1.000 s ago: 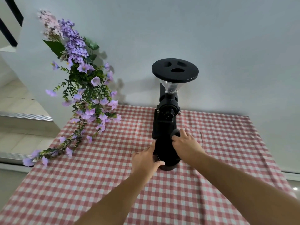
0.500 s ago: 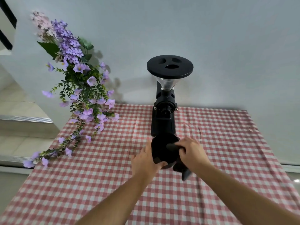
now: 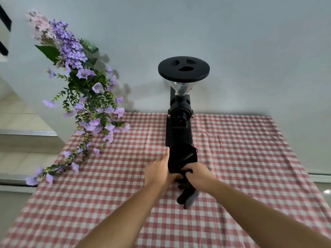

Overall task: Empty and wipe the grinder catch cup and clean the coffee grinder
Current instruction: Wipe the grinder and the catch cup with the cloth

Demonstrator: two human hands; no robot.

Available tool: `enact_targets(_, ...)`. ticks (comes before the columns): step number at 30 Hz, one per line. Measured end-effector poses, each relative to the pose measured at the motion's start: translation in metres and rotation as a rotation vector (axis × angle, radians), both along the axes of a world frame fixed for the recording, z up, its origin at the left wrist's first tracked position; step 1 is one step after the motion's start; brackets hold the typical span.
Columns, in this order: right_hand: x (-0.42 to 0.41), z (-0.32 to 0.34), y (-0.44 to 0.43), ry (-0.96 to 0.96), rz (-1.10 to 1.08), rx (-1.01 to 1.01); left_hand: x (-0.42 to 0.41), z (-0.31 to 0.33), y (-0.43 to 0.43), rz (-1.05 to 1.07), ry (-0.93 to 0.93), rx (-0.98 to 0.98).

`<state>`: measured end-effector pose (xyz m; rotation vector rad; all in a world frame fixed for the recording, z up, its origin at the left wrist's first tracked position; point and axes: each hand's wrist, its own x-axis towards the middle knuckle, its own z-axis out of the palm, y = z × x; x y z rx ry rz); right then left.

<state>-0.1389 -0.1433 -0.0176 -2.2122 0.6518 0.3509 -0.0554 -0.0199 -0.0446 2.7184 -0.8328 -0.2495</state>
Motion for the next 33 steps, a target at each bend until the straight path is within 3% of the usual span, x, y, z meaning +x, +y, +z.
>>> enact_targets(3,-0.002,0.021,-0.017,-0.009,-0.063,0.158,0.004,0.000,0.001,-0.037,0.039,-0.068)
enact_targets(6,-0.004,0.033,-0.027,-0.127,-0.349,0.221,0.010,-0.003,0.007,-0.068,0.182,-0.159)
enact_targets(8,-0.006,0.031,-0.023,-0.191,-0.504,0.211,0.011,-0.003,0.010,-0.062,0.226,-0.180)
enact_targets(11,-0.003,0.014,0.002,-0.177,-0.561,0.194,0.010,-0.003,0.010,-0.043,0.205,-0.142)
enact_targets(13,-0.001,0.003,0.016,-0.148,-0.497,0.149,0.011,-0.002,0.009,-0.051,0.173,-0.111)
enact_targets(16,-0.002,-0.004,0.021,-0.070,-0.225,0.039,0.014,0.000,0.009,-0.047,0.177,-0.075)
enact_targets(19,-0.007,-0.004,0.016,0.040,0.188,-0.253,0.013,0.004,0.008,-0.041,0.171,-0.034)
enact_targets(22,-0.005,0.009,-0.001,0.052,0.440,-0.475,0.010,0.003,0.008,-0.077,0.123,-0.018)
enact_targets(24,-0.004,0.024,-0.017,0.061,0.480,-0.511,0.009,0.003,0.009,-0.099,0.140,-0.060)
enact_targets(26,-0.003,0.037,-0.031,0.003,0.372,-0.522,0.008,0.002,0.011,-0.091,0.144,-0.111)
enact_targets(29,-0.004,0.039,-0.036,-0.234,0.167,-0.577,0.005,0.000,0.010,-0.055,0.151,-0.153)
enact_targets(31,-0.009,0.024,-0.028,-0.259,0.238,-0.639,0.004,-0.002,0.009,-0.034,0.155,-0.139)
enact_targets(33,-0.015,0.004,-0.016,-0.121,0.377,-0.704,0.002,-0.001,0.005,-0.027,0.155,-0.117)
